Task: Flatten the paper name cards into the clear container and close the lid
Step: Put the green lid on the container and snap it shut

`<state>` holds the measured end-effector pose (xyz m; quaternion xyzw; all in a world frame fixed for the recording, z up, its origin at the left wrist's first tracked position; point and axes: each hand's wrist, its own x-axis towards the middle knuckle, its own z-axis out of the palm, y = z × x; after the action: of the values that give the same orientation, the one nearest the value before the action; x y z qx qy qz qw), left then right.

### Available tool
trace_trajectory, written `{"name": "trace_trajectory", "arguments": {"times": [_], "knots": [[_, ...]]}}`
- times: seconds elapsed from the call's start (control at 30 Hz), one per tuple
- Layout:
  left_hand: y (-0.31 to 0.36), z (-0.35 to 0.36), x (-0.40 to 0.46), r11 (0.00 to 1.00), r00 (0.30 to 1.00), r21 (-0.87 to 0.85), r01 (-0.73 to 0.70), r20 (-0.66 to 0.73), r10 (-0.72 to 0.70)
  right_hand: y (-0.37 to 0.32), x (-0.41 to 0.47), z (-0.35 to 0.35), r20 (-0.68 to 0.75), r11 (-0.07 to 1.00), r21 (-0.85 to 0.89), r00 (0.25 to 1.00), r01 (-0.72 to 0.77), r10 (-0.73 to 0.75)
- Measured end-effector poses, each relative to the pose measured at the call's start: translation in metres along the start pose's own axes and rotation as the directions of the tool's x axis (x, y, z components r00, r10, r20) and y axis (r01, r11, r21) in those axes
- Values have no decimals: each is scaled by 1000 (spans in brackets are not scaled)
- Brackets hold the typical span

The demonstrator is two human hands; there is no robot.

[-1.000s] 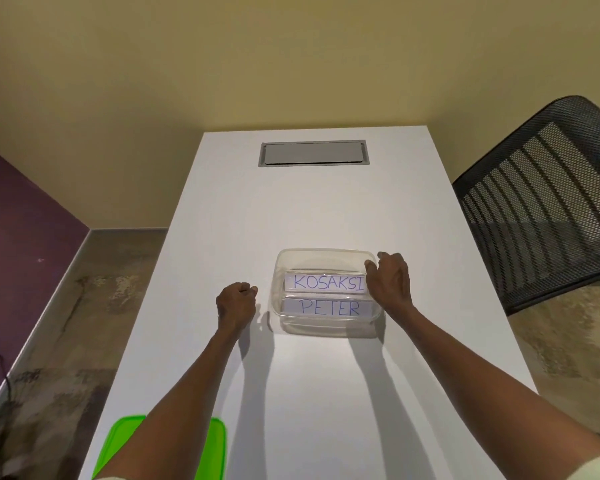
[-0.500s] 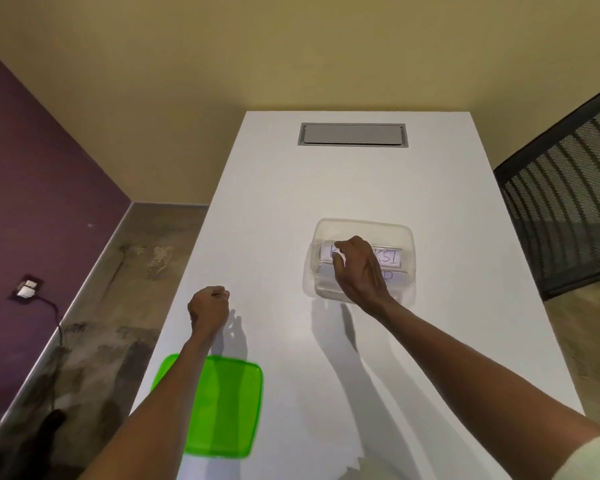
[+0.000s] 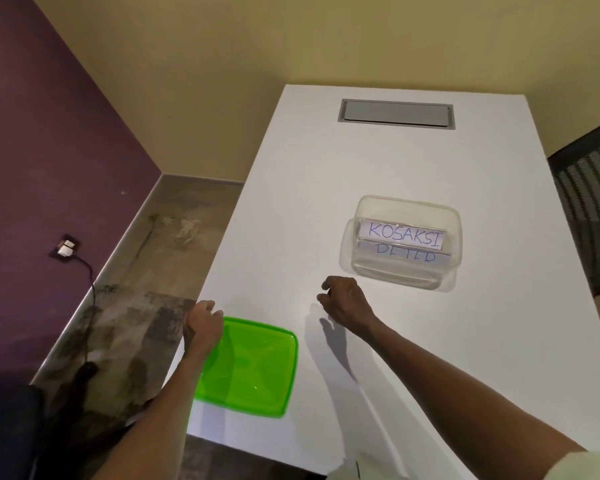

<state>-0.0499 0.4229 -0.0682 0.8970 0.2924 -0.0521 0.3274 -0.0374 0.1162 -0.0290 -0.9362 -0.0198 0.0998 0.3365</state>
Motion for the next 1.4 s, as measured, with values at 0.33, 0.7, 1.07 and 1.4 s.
{"name": "trace_trajectory", "arguments": {"times": [0.33, 0.7, 1.07, 1.4], "knots": [[-38, -5, -12, 977, 998, 208, 47, 26, -54, -18, -28, 59, 321, 960, -180, 910, -215, 264], [-26, -16, -24, 991, 997, 111, 73, -12, -72, -32, -35, 90, 375, 928, -117, 849, -354, 372], [48, -28, -23, 999, 994, 3, -54, -92, 54, -22, -21, 35, 220, 938, -22, 914, -345, 342], [162, -25, -46, 969, 967, -107, -224, -149, 207, 0, -17, -66, -33, 900, 218, 918, -378, 394]]}}
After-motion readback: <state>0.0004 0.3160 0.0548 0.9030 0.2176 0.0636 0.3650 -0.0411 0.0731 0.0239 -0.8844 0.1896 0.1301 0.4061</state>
